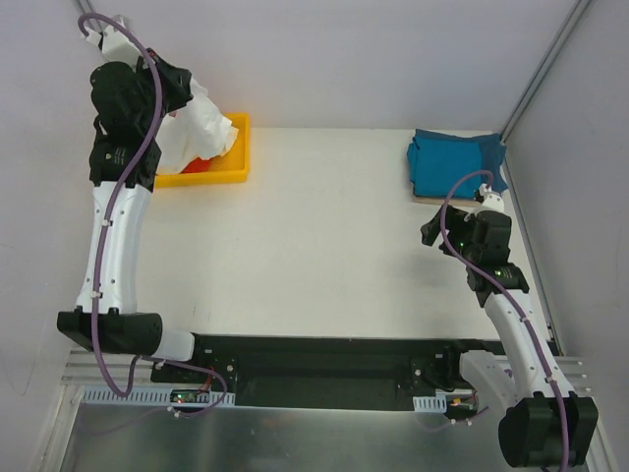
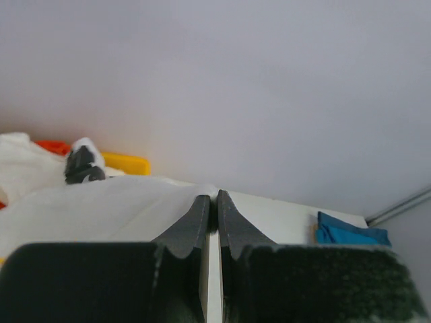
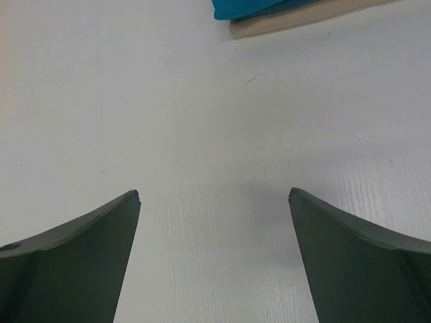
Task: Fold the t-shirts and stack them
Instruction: Grab the tshirt from the pile, then move the tshirt to the center of the board
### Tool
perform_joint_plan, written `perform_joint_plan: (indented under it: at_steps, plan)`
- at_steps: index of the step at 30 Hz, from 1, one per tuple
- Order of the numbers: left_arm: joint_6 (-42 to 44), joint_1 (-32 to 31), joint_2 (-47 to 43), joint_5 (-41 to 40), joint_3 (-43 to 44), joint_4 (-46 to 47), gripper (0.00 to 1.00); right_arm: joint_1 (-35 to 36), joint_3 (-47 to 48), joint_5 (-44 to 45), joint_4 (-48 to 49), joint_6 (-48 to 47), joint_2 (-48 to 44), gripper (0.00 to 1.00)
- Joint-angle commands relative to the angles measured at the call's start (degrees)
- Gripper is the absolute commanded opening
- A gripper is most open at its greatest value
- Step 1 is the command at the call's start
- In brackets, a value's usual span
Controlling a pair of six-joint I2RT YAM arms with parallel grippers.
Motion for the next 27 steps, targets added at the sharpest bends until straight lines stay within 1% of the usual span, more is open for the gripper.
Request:
perform_joint_plan:
  at_steps: [1, 7, 8, 10, 11, 12, 14, 15, 18, 22, 27]
  plan:
    - [1.7, -1.8, -5.5, 10.2, 2.7, 7.0, 0.0, 0.3, 1.7, -0.5, 1.3, 0.9, -1.1, 0.96]
    - [0.5, -4.9, -8.6, 18.2, 3.4, 10.2, 0.0, 0.3, 1.3, 0.3, 1.3, 1.1, -2.1, 0.96]
    - [0.2, -5.5, -8.6, 20.8, 3.8, 10.3, 0.0, 0.3, 1.2, 0.5, 1.3, 1.3, -2.5, 0.96]
    - [-1.2, -8.2, -8.2, 23.1, 4.8, 10.6, 0.0, 0.3, 1.2, 1.2, 1.3, 1.2, -2.7, 0.96]
    - [-1.0, -9.8, -7.7, 25.4, 5.5, 10.7, 0.0, 0.3, 1.2, 1.3, 1.4, 1.1, -2.8, 0.96]
    - [-0.6, -12.6, -7.2, 26.3, 6.3, 10.8, 0.0, 0.3, 1.2, 1.2, 1.4, 1.1, -2.8, 0.96]
    - [-0.5, -15.6, -5.5, 26.9, 8.8, 10.6, 0.0, 0.3, 1.4, 1.1, 1.4, 1.1, -2.7, 0.96]
    - [-0.4, -18.1, -4.8, 28.2, 9.6, 10.6, 0.0, 0.3, 1.4, 1.1, 1.3, 1.1, -2.7, 0.96]
    - [-0.6, -21.6, -1.8, 29.6, 13.8, 10.6, 0.0, 0.3, 1.7, 1.3, 0.8, 0.9, -2.7, 0.96]
    - [0.2, -28.2, 2.9, 30.4, 19.2, 10.6, 0.0, 0.4, 1.5, 1.7, 0.6, 0.8, -3.6, 0.96]
    - [0.1, -31.0, 4.9, 29.7, 20.5, 10.6, 0.0, 0.3, 1.6, 2.4, 0.0, 0.7, -4.8, 0.96]
